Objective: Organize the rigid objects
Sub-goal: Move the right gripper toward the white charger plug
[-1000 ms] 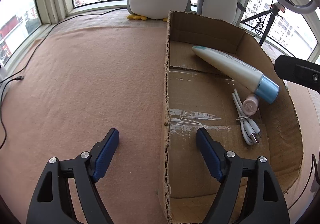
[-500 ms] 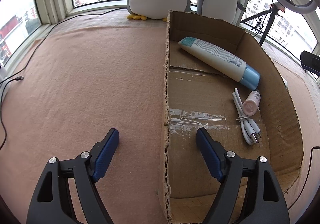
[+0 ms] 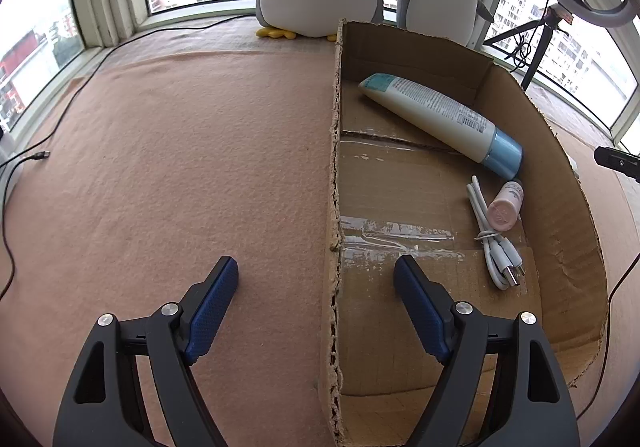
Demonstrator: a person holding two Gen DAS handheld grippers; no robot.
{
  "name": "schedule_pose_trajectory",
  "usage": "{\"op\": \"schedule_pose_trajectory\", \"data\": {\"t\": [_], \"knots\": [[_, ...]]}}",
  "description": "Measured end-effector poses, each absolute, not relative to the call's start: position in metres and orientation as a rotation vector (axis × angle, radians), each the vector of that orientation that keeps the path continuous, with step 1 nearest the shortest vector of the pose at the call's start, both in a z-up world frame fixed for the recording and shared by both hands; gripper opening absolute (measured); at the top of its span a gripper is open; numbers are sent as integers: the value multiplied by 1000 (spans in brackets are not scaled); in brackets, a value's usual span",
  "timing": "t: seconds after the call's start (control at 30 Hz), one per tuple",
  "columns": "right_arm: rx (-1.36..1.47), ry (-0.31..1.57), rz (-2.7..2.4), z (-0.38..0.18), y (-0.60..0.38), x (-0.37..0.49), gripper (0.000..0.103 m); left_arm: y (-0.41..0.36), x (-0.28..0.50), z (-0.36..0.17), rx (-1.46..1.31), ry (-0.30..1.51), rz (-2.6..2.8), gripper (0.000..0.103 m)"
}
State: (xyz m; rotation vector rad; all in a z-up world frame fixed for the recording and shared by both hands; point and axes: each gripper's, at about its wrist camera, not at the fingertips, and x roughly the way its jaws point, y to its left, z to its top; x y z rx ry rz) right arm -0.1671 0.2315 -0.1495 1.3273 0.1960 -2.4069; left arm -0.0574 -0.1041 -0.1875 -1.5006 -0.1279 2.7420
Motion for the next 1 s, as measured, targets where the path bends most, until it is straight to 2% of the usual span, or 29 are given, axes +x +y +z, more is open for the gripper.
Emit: {"op": "schedule_pose_trajectory", "data": {"t": [0.37,0.43,0.57,1.0], "knots": [[1390,309,-2315,-175,228,-182,65,-106,-57,-188,-1506,-134,2741,82],[1395,334,-2304,-178,224,-185,60,-106,-56,-188,-1507,-136,2741,82],[1411,395,-2292,-185,216,-192,59,-107,-56,-189,-1510,-143,2740,82],[1459,418,-2282,-198,209,-207,39,-108,-56,-189,-1513,-148,2739,82]]}}
